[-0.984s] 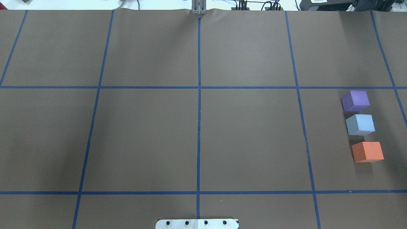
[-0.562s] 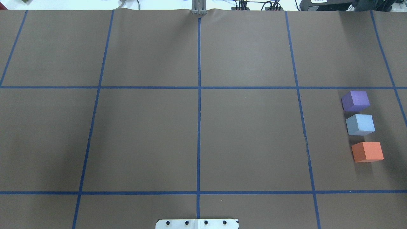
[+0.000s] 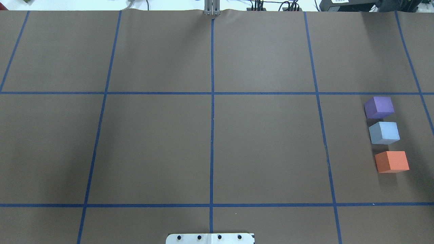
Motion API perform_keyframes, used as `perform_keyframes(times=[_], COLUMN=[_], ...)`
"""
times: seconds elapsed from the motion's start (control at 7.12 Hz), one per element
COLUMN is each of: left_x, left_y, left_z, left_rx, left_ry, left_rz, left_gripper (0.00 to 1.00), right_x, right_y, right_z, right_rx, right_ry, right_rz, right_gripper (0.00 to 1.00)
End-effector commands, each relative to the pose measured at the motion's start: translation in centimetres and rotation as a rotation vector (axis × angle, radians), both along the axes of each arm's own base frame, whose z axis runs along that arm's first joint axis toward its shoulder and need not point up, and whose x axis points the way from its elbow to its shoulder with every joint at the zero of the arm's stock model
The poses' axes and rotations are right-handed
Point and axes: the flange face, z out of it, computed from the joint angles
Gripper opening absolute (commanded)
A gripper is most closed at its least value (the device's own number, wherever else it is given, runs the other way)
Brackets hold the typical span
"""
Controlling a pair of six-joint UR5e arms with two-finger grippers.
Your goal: Place blue block between orange and purple blocks
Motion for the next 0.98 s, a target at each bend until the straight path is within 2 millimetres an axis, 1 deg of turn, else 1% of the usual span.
perform_keyframes(times=[0.0,0.42,0.56,0.84], left_x=[0.00,0.00,0.11,0.12], left_y=[0.00,0.07,0.64,0.71], left_z=[0.06,0.21,0.79,0.80], left_rx=[-0.001,-0.005,-0.014,-0.014], left_ry=[0.001,-0.001,0.001,0.001], left_rz=[0.000,-0.002,-0.001,-0.001], left_gripper=[1.00,1.00,1.00,1.00], right_x=[-0.23,-0.23,-0.23,-0.32], right_y=[-0.01,-0.01,-0.01,0.05], right_z=[-0.01,-0.08,-0.01,-0.02], right_rx=[0.000,0.001,0.000,0.000], right_ry=[-0.001,-0.001,-0.001,-0.003], right_rz=[-0.005,-0.005,-0.005,-0.006], right_gripper=[1.00,1.00,1.00,1.00])
